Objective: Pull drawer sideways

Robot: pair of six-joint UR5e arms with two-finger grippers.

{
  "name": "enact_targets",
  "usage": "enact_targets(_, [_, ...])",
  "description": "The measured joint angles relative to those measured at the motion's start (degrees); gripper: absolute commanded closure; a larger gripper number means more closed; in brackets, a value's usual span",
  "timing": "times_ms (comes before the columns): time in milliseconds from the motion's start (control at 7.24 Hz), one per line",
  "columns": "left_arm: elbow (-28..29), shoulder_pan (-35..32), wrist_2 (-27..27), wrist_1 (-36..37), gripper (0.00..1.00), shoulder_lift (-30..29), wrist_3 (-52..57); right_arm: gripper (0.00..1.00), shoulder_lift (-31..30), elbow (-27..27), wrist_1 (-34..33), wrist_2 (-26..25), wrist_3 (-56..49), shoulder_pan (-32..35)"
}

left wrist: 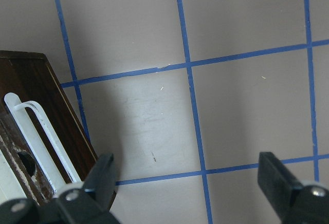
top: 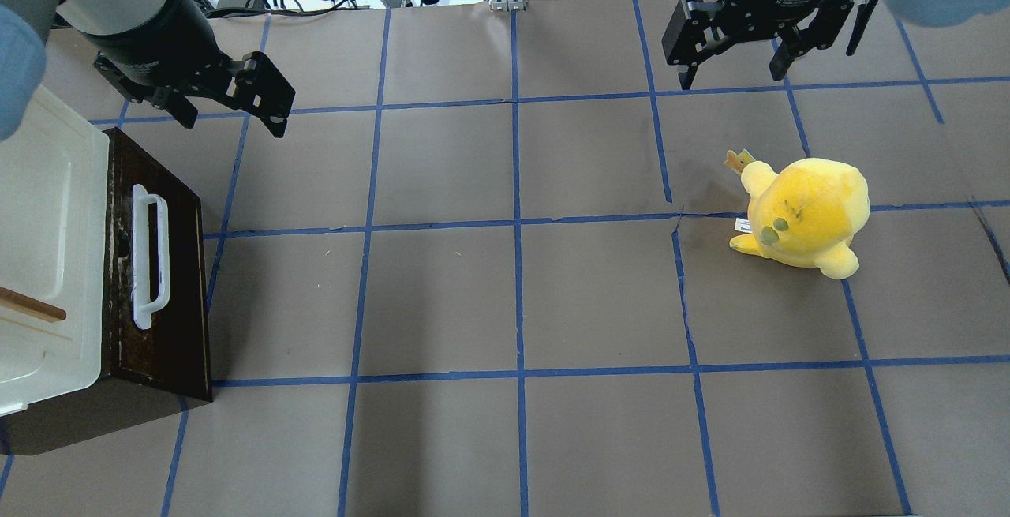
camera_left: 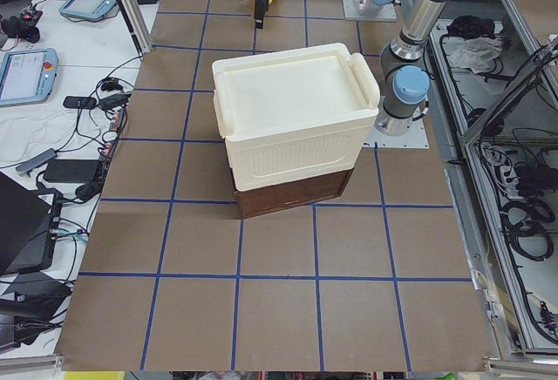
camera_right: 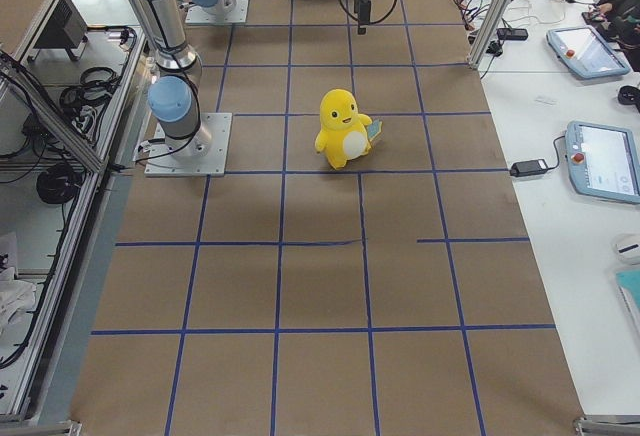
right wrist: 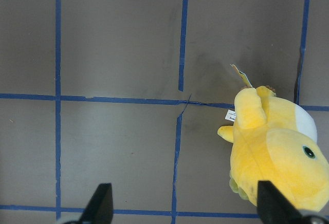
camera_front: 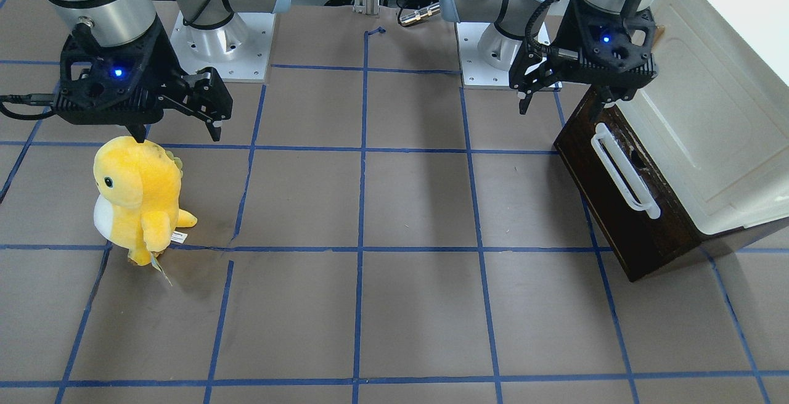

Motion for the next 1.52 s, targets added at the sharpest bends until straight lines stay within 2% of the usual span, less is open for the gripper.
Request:
enact_targets(553, [-1.8,-0.3,5.6,0.6,0.00,-3.0,-7.0,0.00,0.0,0.0,0.0,0.0,0.0,0.0])
enact_targets(829, [-3.5,-0.4,12.0,1.1,0.00,-6.2,-10.2,0.00,0.0,0.0,0.0,0.0,-0.1,0.0])
enact_targets(1382, [-6.7,-0.7,22.6,7.0,0.00,-14.0,-15.0,0.00,0.0,0.0,0.0,0.0,0.0,0.0])
enact_targets(1520, [-7.2,-0.8,24.8,7.2,0.06,-15.6,-17.3,0.00,0.0,0.0,0.0,0.0,0.0,0.0])
